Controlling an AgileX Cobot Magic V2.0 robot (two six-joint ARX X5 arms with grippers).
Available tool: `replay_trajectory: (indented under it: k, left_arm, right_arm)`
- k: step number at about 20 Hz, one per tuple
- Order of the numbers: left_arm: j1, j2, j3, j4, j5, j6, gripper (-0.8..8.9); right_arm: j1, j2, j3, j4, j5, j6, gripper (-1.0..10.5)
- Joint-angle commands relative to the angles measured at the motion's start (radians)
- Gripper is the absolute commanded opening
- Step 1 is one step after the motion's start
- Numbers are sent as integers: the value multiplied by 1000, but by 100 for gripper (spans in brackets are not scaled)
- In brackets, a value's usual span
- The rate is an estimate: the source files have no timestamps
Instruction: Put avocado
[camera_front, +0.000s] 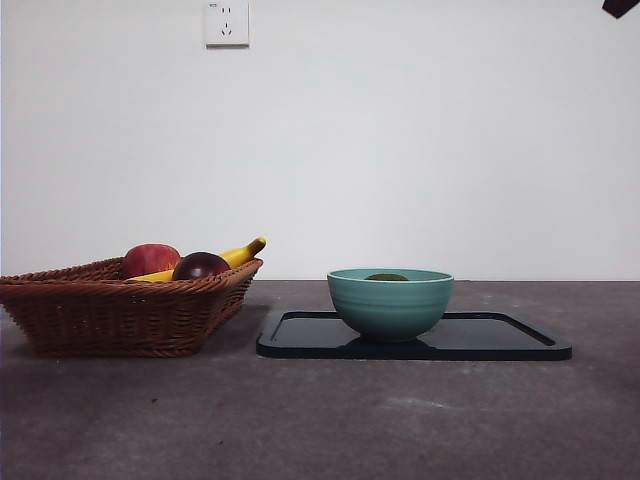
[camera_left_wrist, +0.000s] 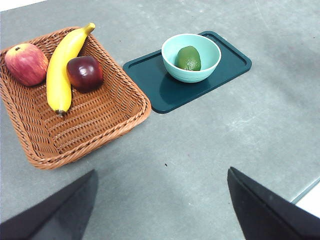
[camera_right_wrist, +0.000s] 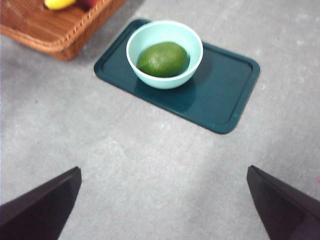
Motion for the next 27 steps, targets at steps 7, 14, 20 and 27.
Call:
replay_trajectory:
  k: [7, 14, 20, 27]
  left_arm:
    - [-11, 3, 15, 9, 0, -2, 404]
    - [-11, 3, 15, 5, 0, -2, 15]
    - [-11, 3, 15, 3, 1, -2, 16]
    - [-11, 3, 15, 3, 0, -2, 16]
  right_arm:
    - [9, 3, 3, 21, 4, 13, 677]
    - [9, 3, 3, 31, 3, 6, 33]
    - [9, 3, 3, 31, 4, 6, 33]
    - [9, 3, 3, 31, 4, 6, 33]
